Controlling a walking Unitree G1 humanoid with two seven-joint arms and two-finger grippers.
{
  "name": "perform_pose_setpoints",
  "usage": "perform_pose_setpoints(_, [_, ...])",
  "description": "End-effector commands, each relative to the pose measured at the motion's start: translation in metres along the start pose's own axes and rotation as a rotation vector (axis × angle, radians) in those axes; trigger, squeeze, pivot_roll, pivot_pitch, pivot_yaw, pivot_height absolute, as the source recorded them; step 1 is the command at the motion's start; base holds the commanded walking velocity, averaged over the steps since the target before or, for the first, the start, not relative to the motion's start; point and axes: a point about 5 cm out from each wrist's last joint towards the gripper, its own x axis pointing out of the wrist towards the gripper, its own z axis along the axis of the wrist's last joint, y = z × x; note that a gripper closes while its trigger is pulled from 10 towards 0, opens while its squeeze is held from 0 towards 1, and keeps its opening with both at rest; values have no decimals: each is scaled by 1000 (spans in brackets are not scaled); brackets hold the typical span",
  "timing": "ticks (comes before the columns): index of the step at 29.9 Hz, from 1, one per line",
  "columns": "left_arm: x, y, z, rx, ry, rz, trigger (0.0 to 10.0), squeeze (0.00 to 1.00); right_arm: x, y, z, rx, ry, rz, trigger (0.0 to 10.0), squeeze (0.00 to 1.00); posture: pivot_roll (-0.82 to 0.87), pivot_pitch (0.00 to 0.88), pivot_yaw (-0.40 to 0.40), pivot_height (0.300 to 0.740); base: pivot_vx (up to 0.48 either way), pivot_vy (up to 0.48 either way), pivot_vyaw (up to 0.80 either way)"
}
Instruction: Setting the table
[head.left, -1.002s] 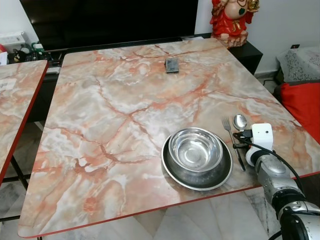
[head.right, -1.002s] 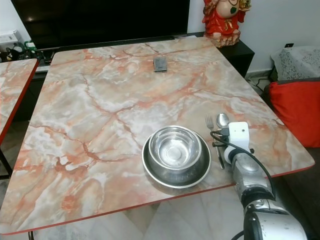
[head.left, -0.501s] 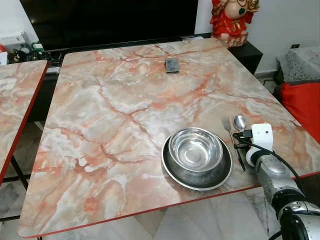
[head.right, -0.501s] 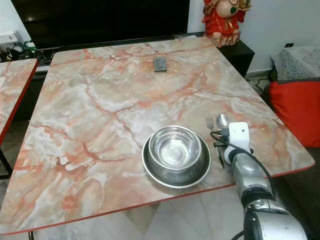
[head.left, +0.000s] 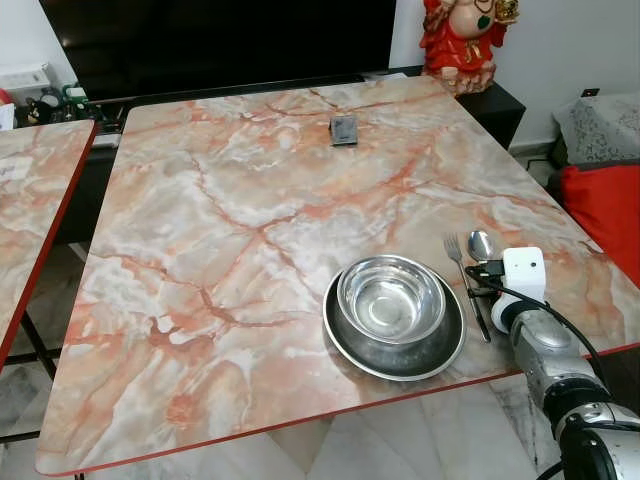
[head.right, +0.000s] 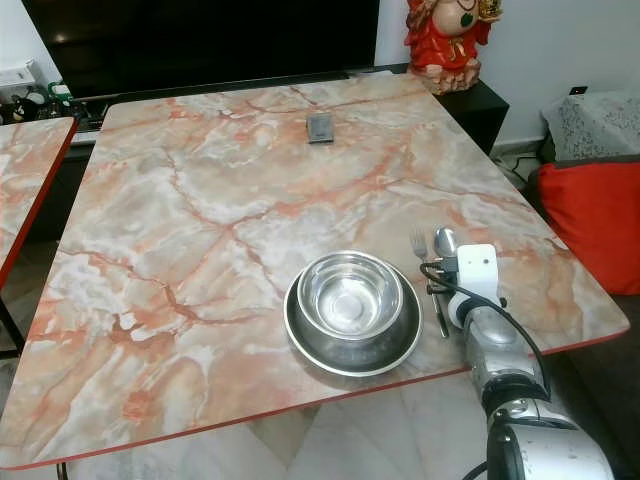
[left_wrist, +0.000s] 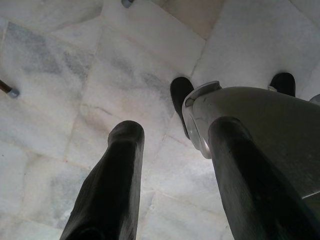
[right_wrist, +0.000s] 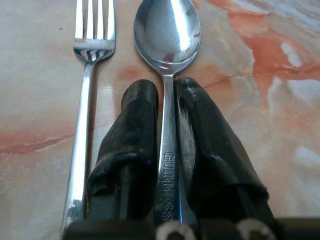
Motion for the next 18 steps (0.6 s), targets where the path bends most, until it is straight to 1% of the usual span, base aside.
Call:
perform_pose_setpoints(1, [-2, 1, -9, -5, 28, 7, 10000, 0, -2, 1, -10, -1, 32, 1, 10000, 0, -10, 156, 28, 740, 0, 0, 0])
perform_pose_setpoints(7, [-2, 0, -9, -6, 30, 6, 10000, 0, -3, -1, -9, -1, 19, -14, 10000, 0, -10, 156, 28, 740, 0, 0, 0])
perform_pose_setpoints(18, [-3, 1, -10, -5, 33, 5, 10000, 0, -1, 2, 0, 3, -45, -18, 10000, 0, -14, 156, 29, 740, 0, 0, 0])
